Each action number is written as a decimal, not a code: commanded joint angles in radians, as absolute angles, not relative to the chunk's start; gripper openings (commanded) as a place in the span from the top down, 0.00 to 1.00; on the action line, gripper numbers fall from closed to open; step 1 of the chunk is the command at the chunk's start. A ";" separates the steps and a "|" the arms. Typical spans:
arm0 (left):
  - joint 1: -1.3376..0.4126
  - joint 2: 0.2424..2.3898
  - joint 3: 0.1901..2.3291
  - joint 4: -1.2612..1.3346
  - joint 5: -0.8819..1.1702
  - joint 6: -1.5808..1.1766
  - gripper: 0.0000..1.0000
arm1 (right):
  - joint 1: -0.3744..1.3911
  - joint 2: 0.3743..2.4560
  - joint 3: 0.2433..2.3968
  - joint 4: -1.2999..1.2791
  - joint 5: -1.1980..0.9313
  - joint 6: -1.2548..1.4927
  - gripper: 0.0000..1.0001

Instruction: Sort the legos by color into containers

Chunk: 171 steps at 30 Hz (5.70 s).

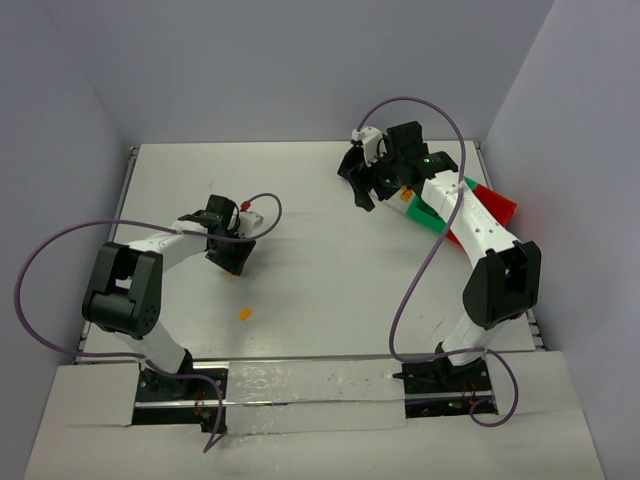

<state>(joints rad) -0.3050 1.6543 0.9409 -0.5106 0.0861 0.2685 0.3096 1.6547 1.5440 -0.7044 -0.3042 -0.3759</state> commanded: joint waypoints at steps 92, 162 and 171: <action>-0.100 1.237 0.783 0.467 0.872 -1.496 0.92 | 0.836 1.717 1.813 -0.471 -0.133 0.194 0.24; -0.377 1.188 0.956 -0.884 0.307 0.376 0.14 | 0.090 2.132 1.957 -0.655 -0.026 -0.161 0.45; -0.554 1.317 0.912 -0.967 0.172 0.373 0.22 | 0.090 2.117 1.965 -0.676 -0.031 -0.149 0.32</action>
